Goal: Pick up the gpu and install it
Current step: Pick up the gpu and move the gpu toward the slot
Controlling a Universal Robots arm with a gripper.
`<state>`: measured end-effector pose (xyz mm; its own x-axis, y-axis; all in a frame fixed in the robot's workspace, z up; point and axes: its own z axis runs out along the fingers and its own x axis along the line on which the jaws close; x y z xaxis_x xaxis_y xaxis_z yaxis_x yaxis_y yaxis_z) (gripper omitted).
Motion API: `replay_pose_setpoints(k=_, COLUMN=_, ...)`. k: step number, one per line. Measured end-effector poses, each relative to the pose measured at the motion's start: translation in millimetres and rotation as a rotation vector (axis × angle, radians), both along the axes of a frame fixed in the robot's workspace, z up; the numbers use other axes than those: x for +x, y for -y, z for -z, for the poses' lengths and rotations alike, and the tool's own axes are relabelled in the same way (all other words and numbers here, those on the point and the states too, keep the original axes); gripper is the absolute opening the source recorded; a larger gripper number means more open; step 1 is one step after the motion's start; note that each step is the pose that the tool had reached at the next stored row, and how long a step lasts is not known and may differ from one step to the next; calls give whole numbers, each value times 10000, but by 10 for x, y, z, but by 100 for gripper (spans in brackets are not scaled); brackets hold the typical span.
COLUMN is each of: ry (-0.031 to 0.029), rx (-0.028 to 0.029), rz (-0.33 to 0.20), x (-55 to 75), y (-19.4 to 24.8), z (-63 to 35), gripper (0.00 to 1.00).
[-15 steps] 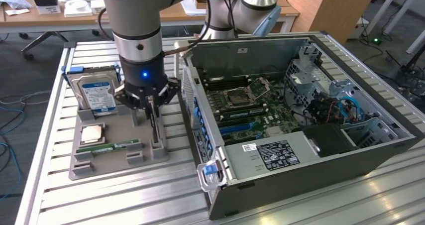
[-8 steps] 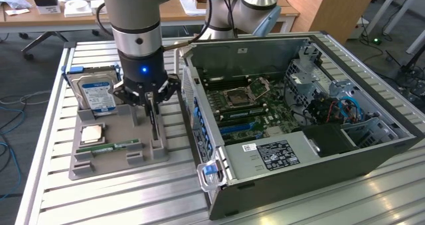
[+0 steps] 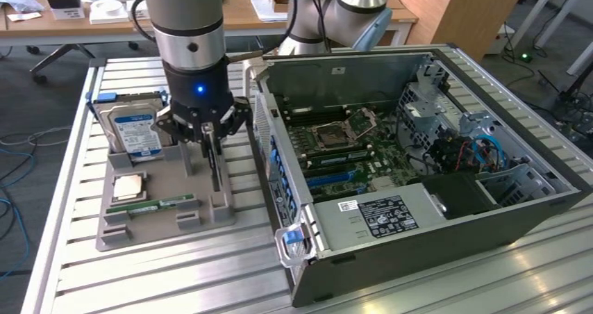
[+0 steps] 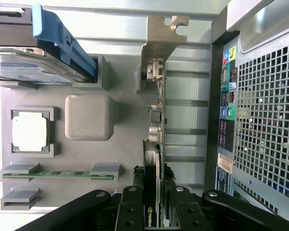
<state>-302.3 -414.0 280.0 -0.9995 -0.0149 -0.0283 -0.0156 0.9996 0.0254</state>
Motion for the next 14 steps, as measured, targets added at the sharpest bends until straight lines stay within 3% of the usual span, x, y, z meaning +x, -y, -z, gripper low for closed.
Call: replay_pose_setpoints(k=14, ry=-1, rx=-1, rz=0, x=0, y=0, z=-295, gripper=26)
